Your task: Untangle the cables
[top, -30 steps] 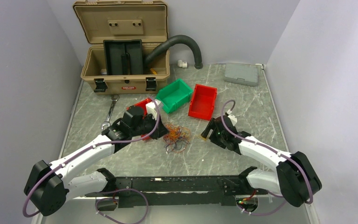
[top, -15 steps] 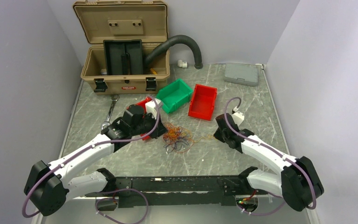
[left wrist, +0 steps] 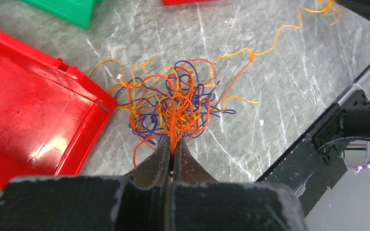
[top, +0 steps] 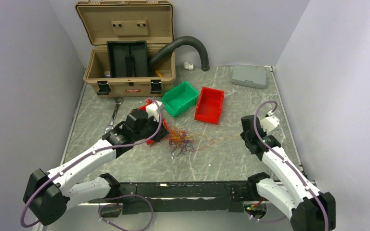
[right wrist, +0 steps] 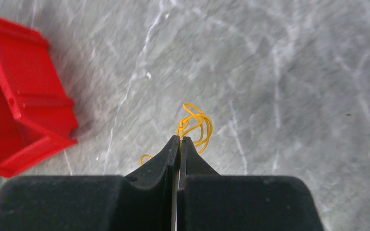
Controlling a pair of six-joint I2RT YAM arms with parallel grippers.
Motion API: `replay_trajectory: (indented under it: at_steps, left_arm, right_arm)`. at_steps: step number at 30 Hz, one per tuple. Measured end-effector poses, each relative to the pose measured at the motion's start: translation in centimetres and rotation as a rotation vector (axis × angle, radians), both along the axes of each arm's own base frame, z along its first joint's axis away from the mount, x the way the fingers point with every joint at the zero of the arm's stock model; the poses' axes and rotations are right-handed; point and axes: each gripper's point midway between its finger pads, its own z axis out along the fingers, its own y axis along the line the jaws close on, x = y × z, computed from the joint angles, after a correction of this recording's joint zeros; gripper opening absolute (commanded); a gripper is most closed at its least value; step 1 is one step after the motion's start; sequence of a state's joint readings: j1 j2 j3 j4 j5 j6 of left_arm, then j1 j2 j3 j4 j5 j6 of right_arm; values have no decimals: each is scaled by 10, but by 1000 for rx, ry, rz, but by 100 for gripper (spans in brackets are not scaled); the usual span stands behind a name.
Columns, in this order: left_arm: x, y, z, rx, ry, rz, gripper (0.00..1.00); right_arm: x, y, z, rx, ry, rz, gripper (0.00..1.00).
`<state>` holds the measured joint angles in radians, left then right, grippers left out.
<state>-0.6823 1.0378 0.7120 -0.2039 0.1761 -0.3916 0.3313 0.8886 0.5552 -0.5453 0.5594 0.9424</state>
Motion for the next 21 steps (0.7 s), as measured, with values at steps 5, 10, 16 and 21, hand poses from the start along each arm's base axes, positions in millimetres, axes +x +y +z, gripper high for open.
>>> replay_trajectory:
  at_steps: [5, 10, 16, 21]
  left_arm:
    - [6, 17, -4, 37, 10, 110, 0]
    - [9, 41, -16, 122, 44, 237, 0]
    - [9, 57, -22, 167, 61, 310, 0]
    - [9, 66, -26, 193, 76, 360, 0]
  right_arm:
    - [-4, -26, 25, -56, -45, -93, 1]
    - [-3, -39, 61, -102, -116, -139, 1]
    - [-6, -60, 98, -180, -170, -228, 0]
    - [-19, -80, 131, -238, -207, -338, 0]
